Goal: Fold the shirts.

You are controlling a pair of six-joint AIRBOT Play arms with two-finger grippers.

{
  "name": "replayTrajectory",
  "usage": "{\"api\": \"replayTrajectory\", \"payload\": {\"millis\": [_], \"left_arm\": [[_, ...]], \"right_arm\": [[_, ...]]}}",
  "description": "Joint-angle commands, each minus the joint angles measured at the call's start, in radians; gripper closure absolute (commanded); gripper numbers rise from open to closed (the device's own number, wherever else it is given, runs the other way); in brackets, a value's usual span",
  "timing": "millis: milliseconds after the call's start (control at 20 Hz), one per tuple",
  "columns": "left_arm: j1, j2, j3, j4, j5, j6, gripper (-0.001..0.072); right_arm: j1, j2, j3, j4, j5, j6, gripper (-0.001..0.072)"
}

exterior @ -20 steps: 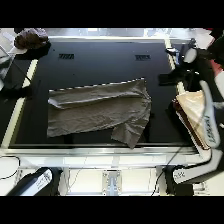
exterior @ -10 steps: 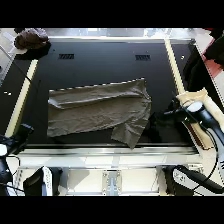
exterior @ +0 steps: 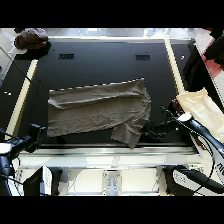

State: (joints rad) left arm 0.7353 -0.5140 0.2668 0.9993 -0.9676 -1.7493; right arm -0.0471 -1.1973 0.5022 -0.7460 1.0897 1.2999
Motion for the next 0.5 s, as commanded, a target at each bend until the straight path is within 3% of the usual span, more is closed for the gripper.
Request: {"api": "replayTrajectory", "payload": {"millis": [0, 100, 250, 300, 350, 450], "left_arm": [[0.002, -0.011, -0.003, -0.021, -0.002, 0.011, 0.009], [0.002, -0.011, -0.003, -0.021, -0.001, 0.011, 0.009], [0.002, -0.011, -0.003, -0.02, -0.001, 0.011, 0.009], [0.002, -0.011, -0.003, -0.02, -0.001, 0.011, 0.009], [0.002, -0.011, -0.003, -0.021, -0.002, 0.011, 0.009], [0.002, -0.011, -0.003, -0.034, -0.011, -0.024, 0.009]], "right_arm": [[0.083, -0.059, -0.006, 0.03, -0.04, 0.0, 0.0264], [0.12, -0.084, -0.005, 0.078, -0.074, -0.002, 0.0345], [0.162, -0.088, 0.002, 0.127, -0.122, -0.011, 0.0349], [0.169, -0.088, 0.006, 0.134, -0.125, -0.012, 0.0496], [0.168, -0.087, 0.009, 0.153, -0.122, -0.021, 0.07], [0.168, -0.077, 0.028, 0.182, -0.093, -0.064, 0.0702]]}}
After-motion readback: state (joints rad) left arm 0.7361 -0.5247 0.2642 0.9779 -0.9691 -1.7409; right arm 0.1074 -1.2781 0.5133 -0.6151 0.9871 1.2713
